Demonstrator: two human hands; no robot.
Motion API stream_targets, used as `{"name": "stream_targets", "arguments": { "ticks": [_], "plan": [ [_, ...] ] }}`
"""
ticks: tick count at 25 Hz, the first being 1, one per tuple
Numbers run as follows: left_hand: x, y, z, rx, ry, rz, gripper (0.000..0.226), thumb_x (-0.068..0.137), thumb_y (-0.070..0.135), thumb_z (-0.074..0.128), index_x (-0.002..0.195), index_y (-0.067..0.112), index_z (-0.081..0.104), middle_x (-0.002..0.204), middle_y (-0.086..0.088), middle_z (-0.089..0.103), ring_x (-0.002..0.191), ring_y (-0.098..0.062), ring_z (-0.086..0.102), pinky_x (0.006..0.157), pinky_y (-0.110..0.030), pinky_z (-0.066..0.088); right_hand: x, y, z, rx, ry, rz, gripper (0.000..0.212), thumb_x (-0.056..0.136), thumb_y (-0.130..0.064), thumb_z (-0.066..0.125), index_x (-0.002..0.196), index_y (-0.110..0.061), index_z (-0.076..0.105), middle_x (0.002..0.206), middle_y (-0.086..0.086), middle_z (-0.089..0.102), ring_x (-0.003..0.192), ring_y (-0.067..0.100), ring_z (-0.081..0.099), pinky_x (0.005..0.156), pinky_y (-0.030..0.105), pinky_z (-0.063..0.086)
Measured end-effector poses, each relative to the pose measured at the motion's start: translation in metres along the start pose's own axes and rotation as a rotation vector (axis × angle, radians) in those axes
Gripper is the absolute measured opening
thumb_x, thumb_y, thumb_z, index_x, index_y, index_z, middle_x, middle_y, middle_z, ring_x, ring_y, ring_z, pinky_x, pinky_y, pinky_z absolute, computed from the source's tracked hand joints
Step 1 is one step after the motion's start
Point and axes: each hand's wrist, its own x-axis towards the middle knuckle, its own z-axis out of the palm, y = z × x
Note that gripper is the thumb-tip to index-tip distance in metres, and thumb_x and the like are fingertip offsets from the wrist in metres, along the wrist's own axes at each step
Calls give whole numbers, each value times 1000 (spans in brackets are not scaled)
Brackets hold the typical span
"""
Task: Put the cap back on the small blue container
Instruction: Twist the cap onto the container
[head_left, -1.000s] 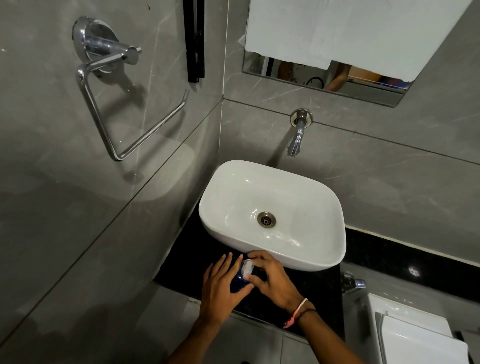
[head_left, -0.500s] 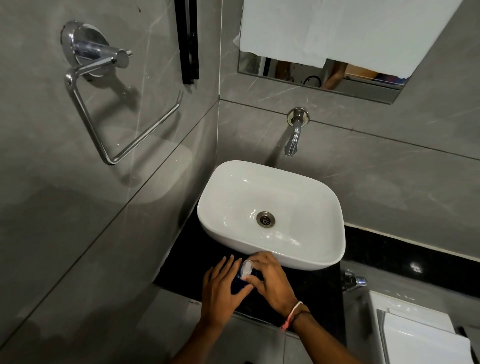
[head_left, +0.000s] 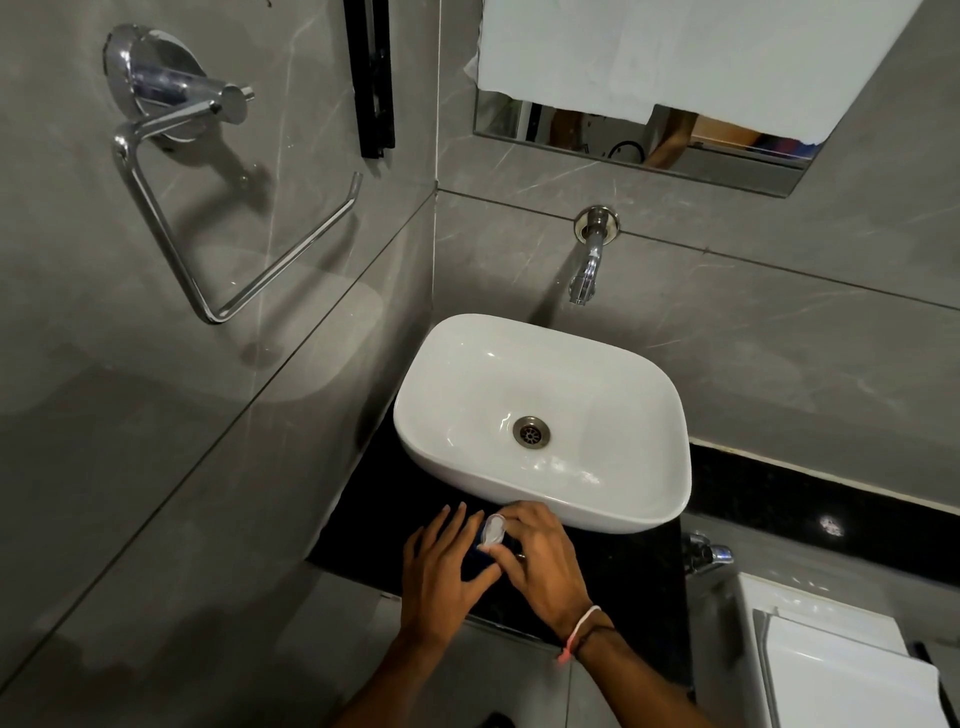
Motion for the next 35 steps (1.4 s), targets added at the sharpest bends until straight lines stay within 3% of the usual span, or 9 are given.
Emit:
{"name": "stream_targets", "arguments": {
  "ticks": [4,9,14,17,20,23,26,30,35],
  "plan": [
    [0,4,1,13,12,-25,64,72,54,78,123,18,67,132,-6,66,126,-27,58,95,-52,52,11,2,-31,210,-233,-13,65,88,-40,77,145,-26,50,143,-10,56,133,1,48,114,19,38],
    [-1,6,0,-27,49,-41,72,74,72,61,120,17,69,132,-6,67,126,-25,58,96,-50,52,31,-18,-49,-70,-218,-68,20,91,-42,70,105,-28,68,93,-3,78,88,17,69,71,31,53],
    [0,7,-1,-24,-4,-47,71,64,53,84,123,16,67,129,-8,68,124,-30,60,93,-54,53,33,-44,-26,-53,-132,244,19,94,-36,58,106,-22,58,81,5,77,79,29,70,72,42,58],
    [-1,8,-4,-16,7,-56,68,73,66,67,121,17,68,130,-8,68,125,-27,59,94,-53,53,35,-40,-41,-167,-226,196,35,91,-44,63,121,-28,55,94,2,77,90,26,70,78,39,58],
    [-1,9,-4,-24,28,-63,75,75,74,52,118,16,69,129,-9,68,123,-28,61,94,-51,53,41,-37,-60,-179,-427,9,49,91,-25,65,138,-31,51,114,3,68,102,24,65,82,40,57],
    [-1,7,-2,-31,11,-64,79,75,79,51,123,19,67,132,-8,66,126,-26,58,98,-48,51,48,-34,-61,-131,-480,-25,25,92,-23,69,116,-14,69,111,9,72,102,29,67,84,41,56],
    [-1,7,-3,-27,0,-68,77,76,80,50,124,23,66,134,-6,65,128,-24,56,99,-48,49,45,-34,-57,-248,-388,113,50,86,-59,70,89,-9,69,85,11,74,81,30,68,68,39,54],
    [-1,9,-4,-16,8,-76,79,76,81,46,125,22,65,132,-8,66,124,-26,59,96,-48,51,37,-27,-61,-270,-356,16,38,86,-53,69,109,-22,68,103,4,70,94,27,68,70,36,52],
    [-2,7,-1,-36,7,-67,73,75,73,54,125,21,65,129,-8,68,121,-27,61,94,-48,51,34,-30,-58,-268,-357,119,47,85,-62,67,91,-15,68,84,7,74,79,27,68,69,37,54]
  ]
}}
